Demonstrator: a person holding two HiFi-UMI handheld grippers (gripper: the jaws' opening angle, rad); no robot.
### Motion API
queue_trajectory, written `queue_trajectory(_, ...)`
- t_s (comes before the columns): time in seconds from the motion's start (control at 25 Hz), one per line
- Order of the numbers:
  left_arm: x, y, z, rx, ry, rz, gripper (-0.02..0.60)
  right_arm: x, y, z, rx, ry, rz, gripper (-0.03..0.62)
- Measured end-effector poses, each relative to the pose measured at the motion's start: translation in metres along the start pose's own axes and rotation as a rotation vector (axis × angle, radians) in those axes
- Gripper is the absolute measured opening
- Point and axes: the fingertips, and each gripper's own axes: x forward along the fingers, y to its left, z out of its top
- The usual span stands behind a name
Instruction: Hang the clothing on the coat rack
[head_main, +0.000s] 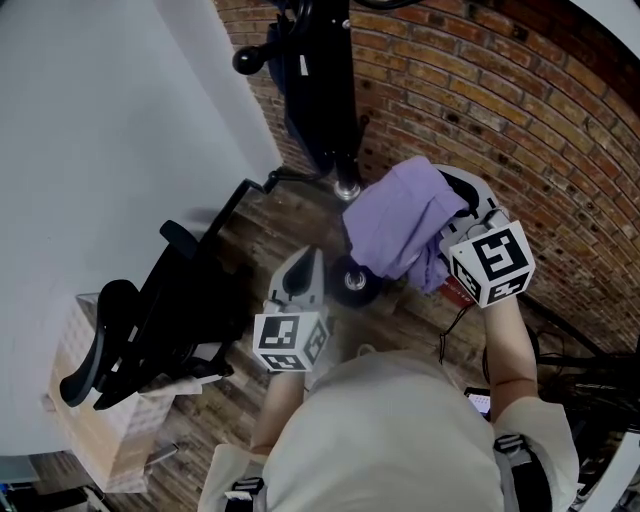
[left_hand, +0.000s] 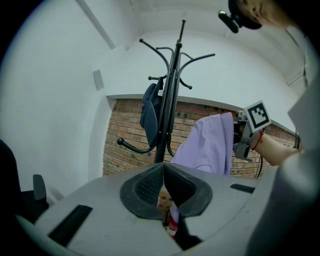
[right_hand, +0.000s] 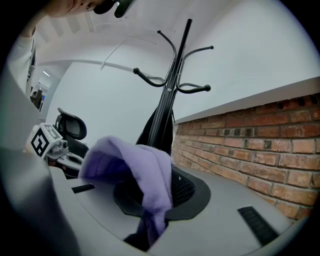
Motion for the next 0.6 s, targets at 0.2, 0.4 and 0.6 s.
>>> queue_trajectory(0.2, 0.0, 0.001, -0.002, -0.005, 0.004, 0.007, 0.005, 0.009, 0.002, -0.007, -0.055, 0.054, 0.043, 0.031)
queue_trajectory(0.4, 0.002, 0.003, -0.004, -0.005, 0.007, 0.012, 0.005, 0.017, 0.017, -0.032, -0.075, 0.115, 0.102, 0.031)
queue_trajectory(0.6, 0.002, 0.006, -0.003, -0.004, 0.008, 0.015, 0.005, 0.02, 0.016, -0.051, -0.06, 0.16, 0.114, 0.031)
